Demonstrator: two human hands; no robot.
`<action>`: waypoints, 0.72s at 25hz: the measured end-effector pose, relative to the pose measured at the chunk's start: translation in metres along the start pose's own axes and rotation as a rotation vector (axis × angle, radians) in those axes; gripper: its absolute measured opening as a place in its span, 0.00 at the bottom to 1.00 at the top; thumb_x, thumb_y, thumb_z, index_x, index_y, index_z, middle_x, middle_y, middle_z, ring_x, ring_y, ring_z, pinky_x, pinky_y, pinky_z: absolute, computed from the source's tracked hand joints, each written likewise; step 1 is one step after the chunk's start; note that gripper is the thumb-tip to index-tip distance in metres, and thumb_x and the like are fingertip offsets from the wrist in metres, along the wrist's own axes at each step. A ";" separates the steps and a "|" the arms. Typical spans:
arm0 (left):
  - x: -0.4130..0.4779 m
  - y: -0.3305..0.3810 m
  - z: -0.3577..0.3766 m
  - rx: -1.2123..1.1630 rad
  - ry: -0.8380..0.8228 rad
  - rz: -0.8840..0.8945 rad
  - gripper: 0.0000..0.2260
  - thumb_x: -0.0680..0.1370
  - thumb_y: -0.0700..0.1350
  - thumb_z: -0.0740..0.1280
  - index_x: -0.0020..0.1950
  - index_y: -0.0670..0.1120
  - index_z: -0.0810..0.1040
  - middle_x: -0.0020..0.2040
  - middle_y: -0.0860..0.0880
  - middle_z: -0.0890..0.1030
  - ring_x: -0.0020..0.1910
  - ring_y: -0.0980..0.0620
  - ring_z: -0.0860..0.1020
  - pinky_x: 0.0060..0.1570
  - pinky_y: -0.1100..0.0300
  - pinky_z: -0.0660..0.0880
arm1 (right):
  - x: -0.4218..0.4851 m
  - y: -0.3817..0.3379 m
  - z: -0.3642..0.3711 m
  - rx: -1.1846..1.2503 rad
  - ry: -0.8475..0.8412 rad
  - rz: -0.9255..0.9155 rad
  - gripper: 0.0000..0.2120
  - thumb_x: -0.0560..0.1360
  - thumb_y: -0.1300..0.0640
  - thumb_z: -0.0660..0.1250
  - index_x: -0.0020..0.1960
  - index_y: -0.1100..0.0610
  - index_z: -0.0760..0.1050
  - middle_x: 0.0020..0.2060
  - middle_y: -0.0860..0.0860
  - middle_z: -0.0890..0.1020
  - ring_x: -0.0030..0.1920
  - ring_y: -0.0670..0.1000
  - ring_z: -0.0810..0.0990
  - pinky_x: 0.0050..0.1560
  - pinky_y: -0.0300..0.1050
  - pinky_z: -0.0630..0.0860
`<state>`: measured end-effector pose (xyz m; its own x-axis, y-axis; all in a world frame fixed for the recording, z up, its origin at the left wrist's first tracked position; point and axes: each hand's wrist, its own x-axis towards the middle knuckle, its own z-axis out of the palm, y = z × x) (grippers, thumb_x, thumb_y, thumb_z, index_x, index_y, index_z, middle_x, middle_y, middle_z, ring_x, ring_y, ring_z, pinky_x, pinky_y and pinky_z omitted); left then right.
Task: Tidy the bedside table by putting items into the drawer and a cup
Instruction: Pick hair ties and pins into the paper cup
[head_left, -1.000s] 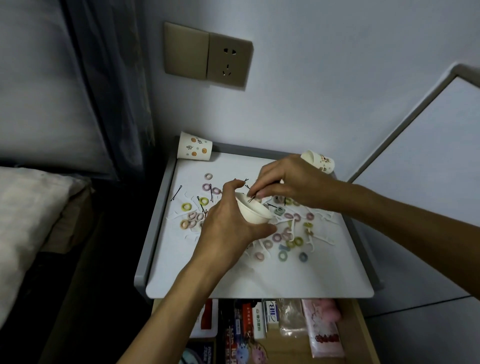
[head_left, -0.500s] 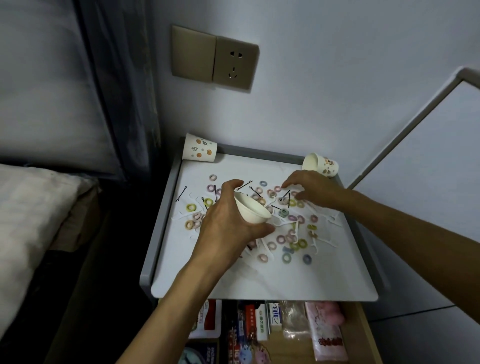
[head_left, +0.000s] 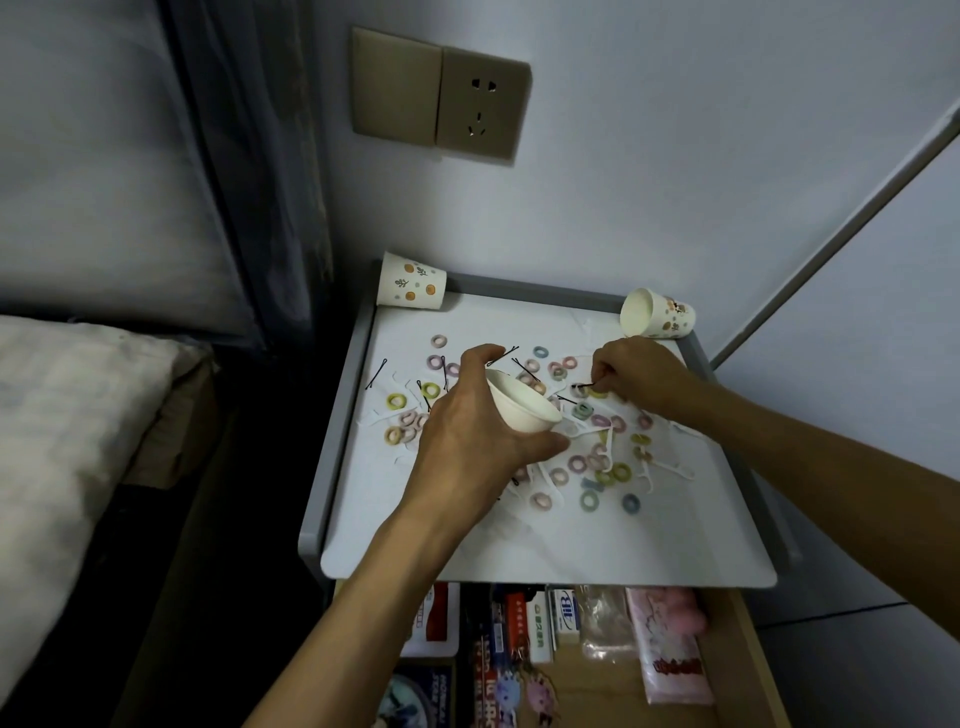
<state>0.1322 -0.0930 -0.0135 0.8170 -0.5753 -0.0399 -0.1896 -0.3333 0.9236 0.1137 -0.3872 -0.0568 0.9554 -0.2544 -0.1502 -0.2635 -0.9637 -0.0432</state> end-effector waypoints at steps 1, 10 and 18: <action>0.000 0.000 0.000 0.005 -0.002 0.001 0.41 0.63 0.53 0.81 0.71 0.59 0.63 0.55 0.56 0.73 0.51 0.55 0.72 0.36 0.74 0.67 | -0.001 0.000 0.000 -0.001 0.001 0.024 0.02 0.74 0.59 0.71 0.42 0.55 0.79 0.38 0.50 0.81 0.39 0.50 0.78 0.39 0.43 0.71; 0.000 0.001 -0.001 0.004 0.000 0.000 0.40 0.64 0.53 0.81 0.70 0.59 0.63 0.56 0.56 0.73 0.51 0.54 0.73 0.36 0.74 0.66 | -0.007 0.007 0.009 0.027 0.116 0.116 0.03 0.77 0.60 0.66 0.48 0.56 0.79 0.41 0.53 0.83 0.41 0.52 0.79 0.41 0.47 0.76; 0.000 0.001 -0.001 -0.027 0.015 0.008 0.40 0.63 0.52 0.81 0.69 0.58 0.64 0.56 0.55 0.75 0.52 0.52 0.75 0.38 0.66 0.70 | -0.005 -0.001 0.011 0.134 0.121 0.120 0.03 0.74 0.57 0.72 0.45 0.57 0.82 0.40 0.51 0.82 0.39 0.49 0.78 0.41 0.44 0.74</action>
<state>0.1323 -0.0924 -0.0123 0.8236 -0.5665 -0.0268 -0.1819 -0.3086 0.9336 0.1073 -0.3842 -0.0674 0.9229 -0.3827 -0.0426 -0.3843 -0.9085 -0.1643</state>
